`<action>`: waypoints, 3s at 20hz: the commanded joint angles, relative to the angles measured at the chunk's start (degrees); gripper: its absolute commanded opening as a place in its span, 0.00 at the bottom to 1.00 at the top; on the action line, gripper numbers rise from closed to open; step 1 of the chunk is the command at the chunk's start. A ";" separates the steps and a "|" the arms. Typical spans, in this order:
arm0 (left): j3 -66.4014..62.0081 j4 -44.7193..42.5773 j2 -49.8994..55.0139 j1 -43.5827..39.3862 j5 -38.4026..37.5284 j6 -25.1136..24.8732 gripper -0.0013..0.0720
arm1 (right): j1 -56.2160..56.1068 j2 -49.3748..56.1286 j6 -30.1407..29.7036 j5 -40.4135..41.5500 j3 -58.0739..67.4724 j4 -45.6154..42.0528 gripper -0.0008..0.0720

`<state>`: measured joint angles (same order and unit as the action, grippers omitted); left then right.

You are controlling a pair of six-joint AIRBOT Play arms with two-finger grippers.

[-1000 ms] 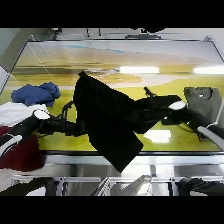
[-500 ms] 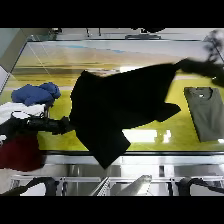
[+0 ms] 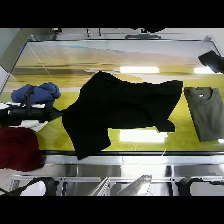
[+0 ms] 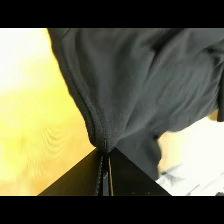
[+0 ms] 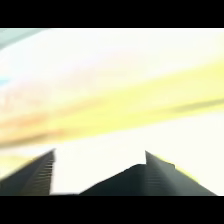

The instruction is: Fold the shirts.

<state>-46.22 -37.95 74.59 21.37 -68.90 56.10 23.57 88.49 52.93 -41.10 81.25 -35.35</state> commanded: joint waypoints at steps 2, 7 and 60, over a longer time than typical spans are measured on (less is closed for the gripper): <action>-4.72 0.09 0.00 0.26 -1.51 -0.09 0.05 | 4.02 -2.21 1.77 -30.75 -1.49 -3.39 0.57; -4.70 0.09 0.00 0.26 -1.60 -0.13 0.05 | 3.37 -7.08 3.89 -44.92 -22.29 -5.46 0.58; -4.70 0.13 0.00 0.26 -3.10 -0.17 0.05 | -18.53 -7.91 -5.09 -15.37 -43.80 3.78 0.47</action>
<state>-50.87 -37.82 74.59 21.56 -72.03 55.94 6.39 79.94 48.73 -59.22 37.47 -36.03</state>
